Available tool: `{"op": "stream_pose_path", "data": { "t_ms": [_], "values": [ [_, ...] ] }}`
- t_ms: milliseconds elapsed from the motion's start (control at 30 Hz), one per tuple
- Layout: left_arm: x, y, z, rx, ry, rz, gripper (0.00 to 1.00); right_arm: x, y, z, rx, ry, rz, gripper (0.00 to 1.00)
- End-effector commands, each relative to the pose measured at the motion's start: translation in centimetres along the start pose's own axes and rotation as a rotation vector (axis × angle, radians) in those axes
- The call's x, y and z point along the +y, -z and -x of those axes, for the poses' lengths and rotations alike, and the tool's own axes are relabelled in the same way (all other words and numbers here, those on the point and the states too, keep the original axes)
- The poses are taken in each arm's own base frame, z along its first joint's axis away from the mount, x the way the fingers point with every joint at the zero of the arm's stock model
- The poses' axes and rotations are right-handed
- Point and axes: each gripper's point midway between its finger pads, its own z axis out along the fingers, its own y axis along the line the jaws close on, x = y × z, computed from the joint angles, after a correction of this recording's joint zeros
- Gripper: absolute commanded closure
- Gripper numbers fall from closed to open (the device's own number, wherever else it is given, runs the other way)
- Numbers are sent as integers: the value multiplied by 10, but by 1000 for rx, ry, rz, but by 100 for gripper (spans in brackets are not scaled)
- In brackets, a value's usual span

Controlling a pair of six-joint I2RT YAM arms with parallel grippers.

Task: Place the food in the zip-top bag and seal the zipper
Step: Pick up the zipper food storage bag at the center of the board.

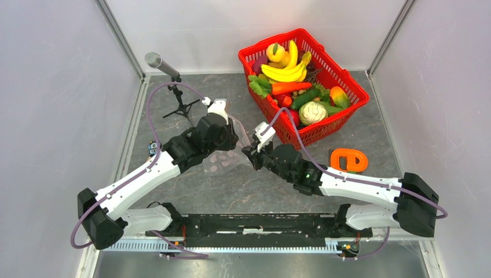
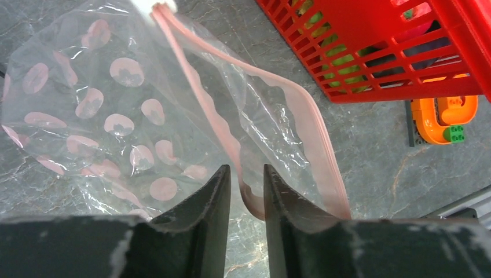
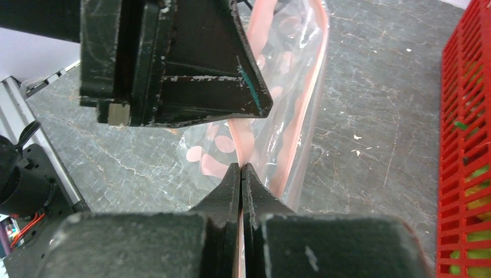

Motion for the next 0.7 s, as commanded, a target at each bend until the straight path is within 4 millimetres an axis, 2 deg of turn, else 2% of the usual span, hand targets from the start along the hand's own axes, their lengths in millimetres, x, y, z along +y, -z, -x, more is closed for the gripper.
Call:
{"op": "stream_pose_path", "data": {
  "t_ms": [0, 67, 133, 267, 300, 367, 400, 467, 567, 633, 667],
  "values": [
    [8, 4, 8, -47, -24, 29, 63, 17, -3, 13, -43, -19, 78, 100],
    [7, 2, 9, -49, -21, 28, 58, 21, -4, 12, -39, -12, 101, 100],
    [6, 1, 9, -46, -23, 26, 60, 25, -4, 12, -38, -10, 119, 100],
    [9, 0, 7, -45, -24, 39, 76, 23, -1, 13, -45, -13, 110, 99],
    [9, 0, 6, -45, -23, 40, 83, 21, 0, 14, -45, -12, 104, 98],
    [11, 1, 6, -47, -18, 41, 94, 21, 1, 15, -46, -7, 107, 92],
    [11, 2, 6, -50, -18, 42, 96, 22, 3, 16, -46, -9, 112, 86],
    [14, 2, 5, -49, -26, 52, 96, 23, 4, 20, -42, -21, 123, 79],
    [17, 4, 3, -41, -38, 66, 98, 20, 8, 34, -60, -60, 119, 75],
    [19, 6, 2, -38, -45, 66, 98, 17, 13, 45, -91, -72, 111, 63],
    [19, 7, 1, -37, -44, 62, 98, 14, 14, 48, -100, -77, 101, 62]
  ]
}}
